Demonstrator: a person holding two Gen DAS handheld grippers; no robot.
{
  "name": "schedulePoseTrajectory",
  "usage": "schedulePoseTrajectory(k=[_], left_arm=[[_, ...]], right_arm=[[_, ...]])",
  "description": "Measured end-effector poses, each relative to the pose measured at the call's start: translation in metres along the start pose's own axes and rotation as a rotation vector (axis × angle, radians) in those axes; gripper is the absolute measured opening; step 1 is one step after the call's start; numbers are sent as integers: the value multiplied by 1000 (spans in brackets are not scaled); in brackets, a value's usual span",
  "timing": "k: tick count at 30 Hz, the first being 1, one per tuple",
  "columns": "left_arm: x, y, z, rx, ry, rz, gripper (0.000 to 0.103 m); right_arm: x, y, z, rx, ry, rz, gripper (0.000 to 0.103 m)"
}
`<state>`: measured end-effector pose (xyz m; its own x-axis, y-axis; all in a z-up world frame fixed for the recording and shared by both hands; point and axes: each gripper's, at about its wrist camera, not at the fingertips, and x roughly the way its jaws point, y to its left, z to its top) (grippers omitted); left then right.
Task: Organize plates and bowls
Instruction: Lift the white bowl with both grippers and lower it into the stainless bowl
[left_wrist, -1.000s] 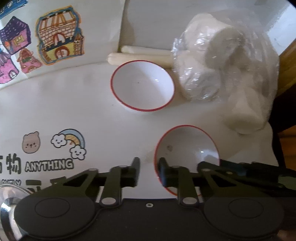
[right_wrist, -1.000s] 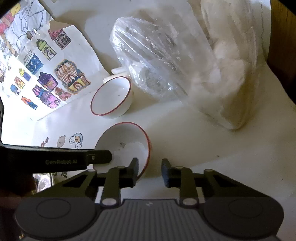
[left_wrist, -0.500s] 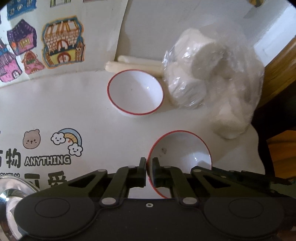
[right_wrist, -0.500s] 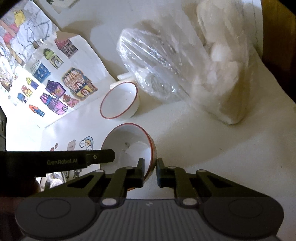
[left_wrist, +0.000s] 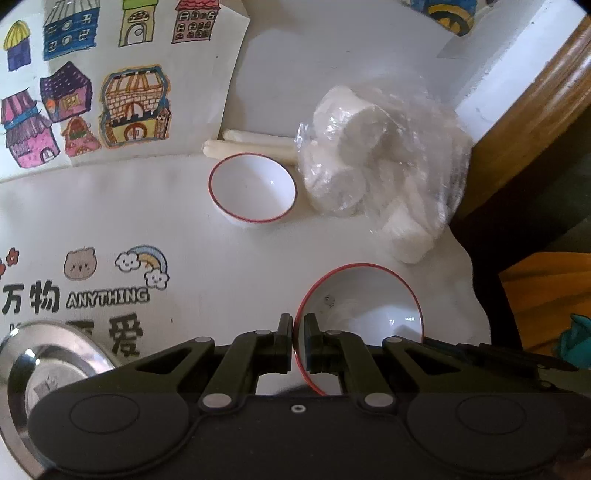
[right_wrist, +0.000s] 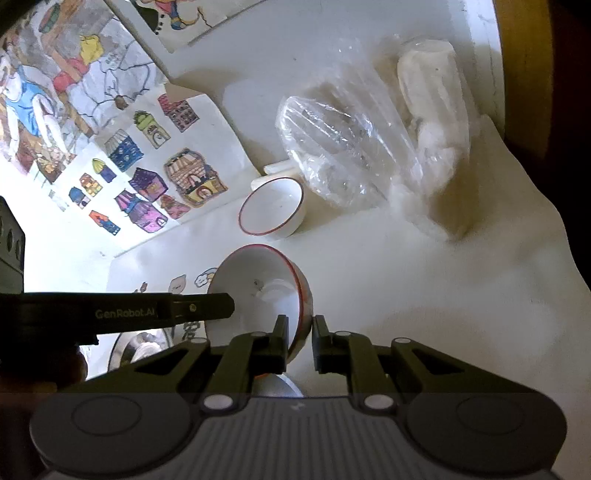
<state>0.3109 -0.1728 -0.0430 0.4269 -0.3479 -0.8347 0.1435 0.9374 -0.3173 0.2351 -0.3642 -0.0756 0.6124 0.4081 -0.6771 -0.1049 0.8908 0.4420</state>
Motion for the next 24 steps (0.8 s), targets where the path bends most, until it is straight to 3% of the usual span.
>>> schedulePoseTrajectory(k=[24], left_arm=[[-19,4,-60,34,116,-10,6]], right_arm=[[-18,5,-61,4,128,21,15]])
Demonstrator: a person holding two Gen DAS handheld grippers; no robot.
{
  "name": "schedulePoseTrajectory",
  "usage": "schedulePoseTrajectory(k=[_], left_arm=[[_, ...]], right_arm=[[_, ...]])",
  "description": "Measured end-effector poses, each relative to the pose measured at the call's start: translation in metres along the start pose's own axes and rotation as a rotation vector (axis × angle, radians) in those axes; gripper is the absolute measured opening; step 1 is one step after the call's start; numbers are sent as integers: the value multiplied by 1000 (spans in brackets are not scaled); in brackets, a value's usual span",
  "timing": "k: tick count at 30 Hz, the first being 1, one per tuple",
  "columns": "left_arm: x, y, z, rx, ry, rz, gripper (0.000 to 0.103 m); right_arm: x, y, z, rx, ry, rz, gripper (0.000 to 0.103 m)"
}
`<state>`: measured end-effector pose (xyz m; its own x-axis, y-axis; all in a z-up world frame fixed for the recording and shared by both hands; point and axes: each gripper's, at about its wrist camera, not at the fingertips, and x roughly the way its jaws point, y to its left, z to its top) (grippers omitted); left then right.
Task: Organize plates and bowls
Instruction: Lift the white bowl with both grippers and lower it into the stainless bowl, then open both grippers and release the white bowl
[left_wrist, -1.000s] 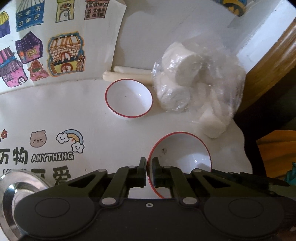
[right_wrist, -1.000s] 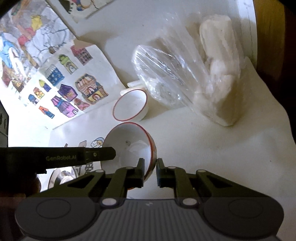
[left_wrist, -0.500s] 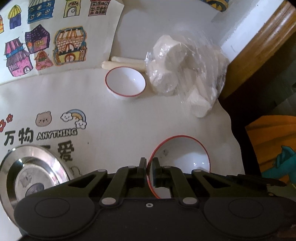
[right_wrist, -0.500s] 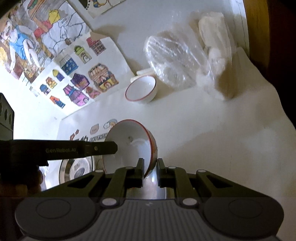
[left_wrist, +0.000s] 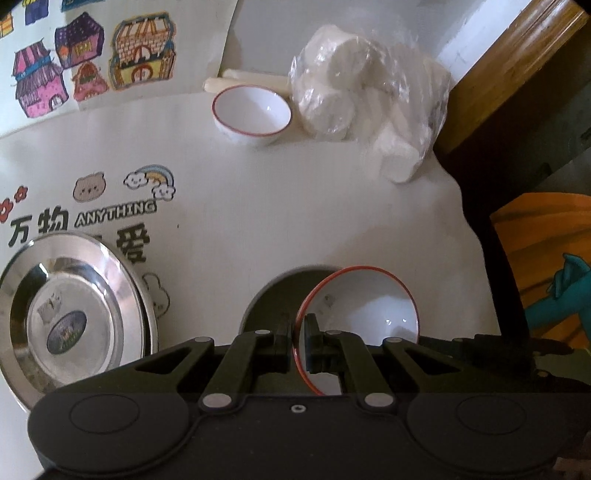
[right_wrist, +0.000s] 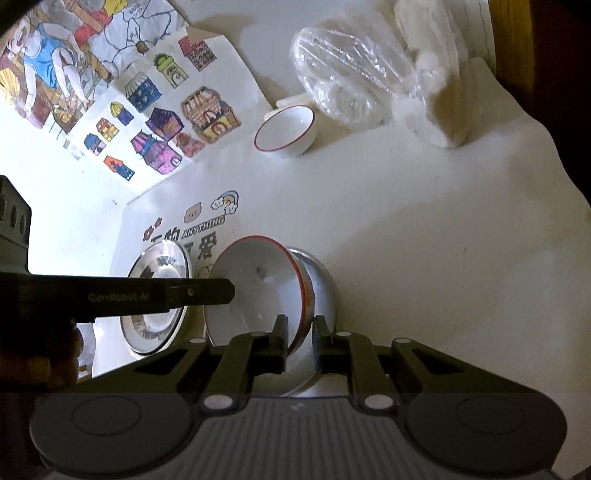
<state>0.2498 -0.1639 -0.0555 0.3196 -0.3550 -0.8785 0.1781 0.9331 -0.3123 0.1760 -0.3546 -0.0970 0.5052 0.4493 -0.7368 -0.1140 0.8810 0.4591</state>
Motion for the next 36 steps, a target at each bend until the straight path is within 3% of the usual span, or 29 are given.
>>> schedulePoseTrajectory(k=[27,36], left_arm=[[14,5,-7,-15,60,77,6],[15,1,-5,1,54,58,6]], right_arm=[[16,3,0,-15,66,5,15],[21,5,3,-42,63,13,16]])
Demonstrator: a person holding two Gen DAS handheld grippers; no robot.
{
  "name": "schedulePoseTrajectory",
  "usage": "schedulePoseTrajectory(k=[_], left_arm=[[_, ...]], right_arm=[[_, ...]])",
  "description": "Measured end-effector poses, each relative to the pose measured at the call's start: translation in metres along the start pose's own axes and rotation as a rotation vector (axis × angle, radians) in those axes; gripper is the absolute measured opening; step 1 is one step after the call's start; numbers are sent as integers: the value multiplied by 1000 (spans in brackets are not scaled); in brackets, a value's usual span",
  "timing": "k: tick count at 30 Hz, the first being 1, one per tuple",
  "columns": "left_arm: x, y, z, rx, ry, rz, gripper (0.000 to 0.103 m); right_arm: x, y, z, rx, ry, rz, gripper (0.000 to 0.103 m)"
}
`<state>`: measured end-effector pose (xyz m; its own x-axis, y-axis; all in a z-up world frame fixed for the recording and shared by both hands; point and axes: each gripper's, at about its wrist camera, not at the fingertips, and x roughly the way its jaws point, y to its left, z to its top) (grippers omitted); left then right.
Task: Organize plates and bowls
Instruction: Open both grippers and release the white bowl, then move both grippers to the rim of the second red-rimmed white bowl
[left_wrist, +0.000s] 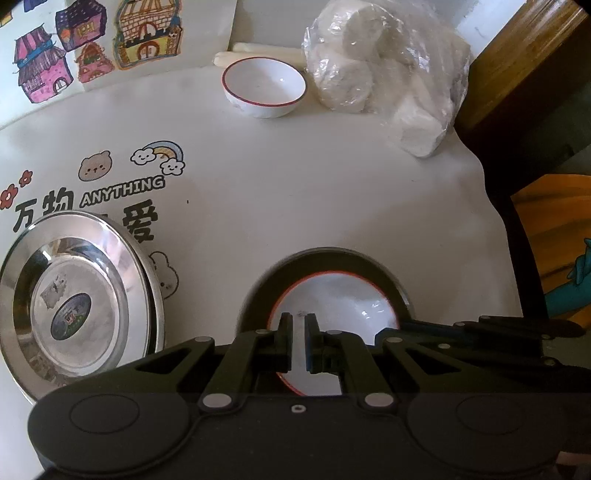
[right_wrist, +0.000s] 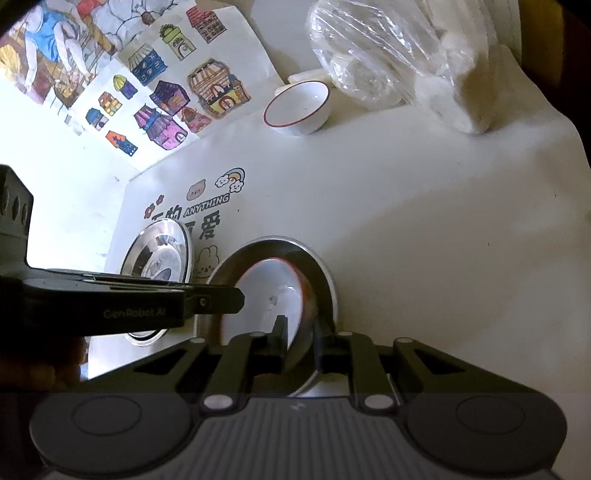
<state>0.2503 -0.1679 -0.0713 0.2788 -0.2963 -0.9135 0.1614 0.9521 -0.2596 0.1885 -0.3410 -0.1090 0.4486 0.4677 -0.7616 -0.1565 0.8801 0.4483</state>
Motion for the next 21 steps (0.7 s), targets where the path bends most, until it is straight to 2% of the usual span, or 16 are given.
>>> schedulePoseTrajectory(k=[4,11,15,16,18,19,21], left_arm=[[-3,1,3,-7,-16,1,7],[-12,3,8,-21,-50,1,15],[-20,6,10,-30,-68,9,21],[-23,8,11,-30,-73,12,23],[-27,11,13,-27,-85,17,40],[-29,13,13,-26,-91,20,44],[-31,18,16,-30,-101,24,63]], right_arm=[[-1,0,1,-7,-9,1,16],[-8,0,4,-10,-38,5,18],[-12,-1,7,4,-56,8,23],[-13,-1,7,11,-61,11,24],[-14,-1,8,21,-72,16,26],[-15,-1,9,26,-78,17,29],[-14,-1,10,37,-88,16,37]])
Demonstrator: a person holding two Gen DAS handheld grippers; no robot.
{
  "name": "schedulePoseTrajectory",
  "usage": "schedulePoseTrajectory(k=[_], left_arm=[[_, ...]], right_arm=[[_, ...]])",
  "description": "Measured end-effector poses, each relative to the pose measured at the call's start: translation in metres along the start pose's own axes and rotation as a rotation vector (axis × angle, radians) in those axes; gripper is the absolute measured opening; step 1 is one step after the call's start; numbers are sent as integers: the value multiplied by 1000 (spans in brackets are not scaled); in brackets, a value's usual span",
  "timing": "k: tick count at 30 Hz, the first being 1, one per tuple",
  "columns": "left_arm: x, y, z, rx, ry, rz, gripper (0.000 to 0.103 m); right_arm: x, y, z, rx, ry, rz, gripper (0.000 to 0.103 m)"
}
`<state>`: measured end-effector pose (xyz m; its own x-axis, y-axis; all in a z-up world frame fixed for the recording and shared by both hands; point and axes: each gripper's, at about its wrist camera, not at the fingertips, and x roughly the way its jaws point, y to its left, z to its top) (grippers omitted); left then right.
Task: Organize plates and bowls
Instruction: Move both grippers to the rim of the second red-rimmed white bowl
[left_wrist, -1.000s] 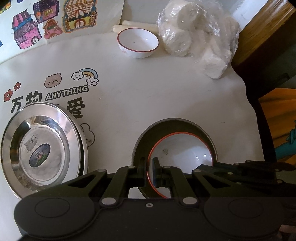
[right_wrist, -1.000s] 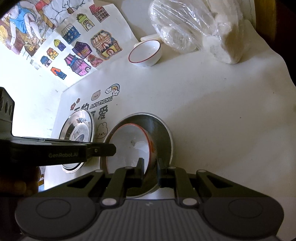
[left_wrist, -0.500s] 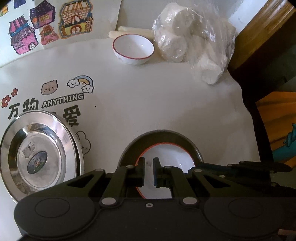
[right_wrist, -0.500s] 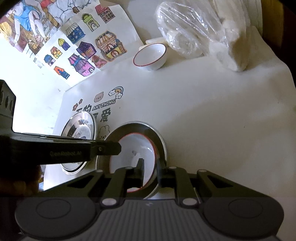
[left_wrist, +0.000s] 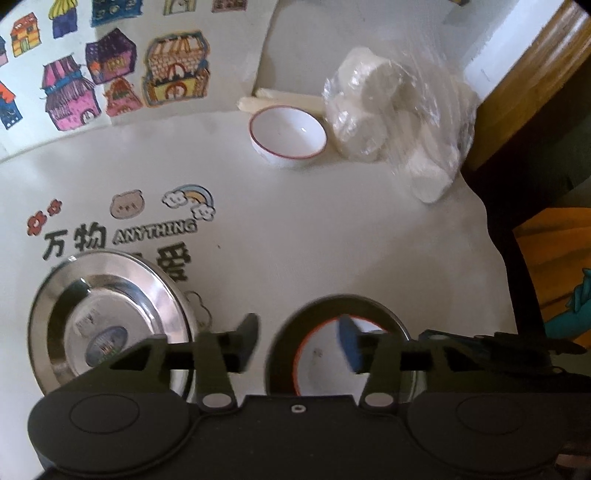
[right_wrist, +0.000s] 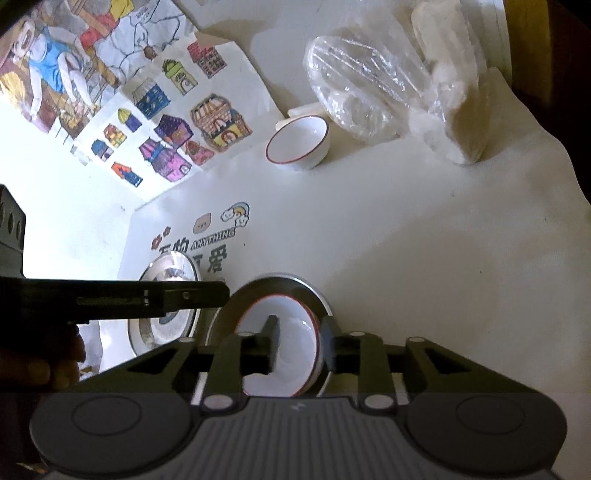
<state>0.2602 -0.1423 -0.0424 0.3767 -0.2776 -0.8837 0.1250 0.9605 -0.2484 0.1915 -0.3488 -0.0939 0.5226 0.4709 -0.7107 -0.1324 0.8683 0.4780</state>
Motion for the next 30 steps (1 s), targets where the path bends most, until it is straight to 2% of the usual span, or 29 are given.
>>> schedulePoseTrajectory(k=[2,7,8,11,20,24,30], left_arm=[[0,5,4,-6,-10,2,76],[7,20,17,-29,-16,10,95],[9,23,20,-27,-16,11,101],[15,33,30,-26,-8,19,102],[39,73,73,-66,-8,4,102],[55,84,99,-54,5,19,102],[76,86,138,-8,-16,22,102]], right_arm=[[1,1,3,15,-14,-5,47],[5,0,10,61,-38,-42,87],[6,0,12,70,-45,-49,89],[9,0,18,102,-61,-78,101],[25,-5,33,203,-78,-171,103],[34,-9,45,238,-90,-215,103],[49,-16,75,237,-128,-259,103]])
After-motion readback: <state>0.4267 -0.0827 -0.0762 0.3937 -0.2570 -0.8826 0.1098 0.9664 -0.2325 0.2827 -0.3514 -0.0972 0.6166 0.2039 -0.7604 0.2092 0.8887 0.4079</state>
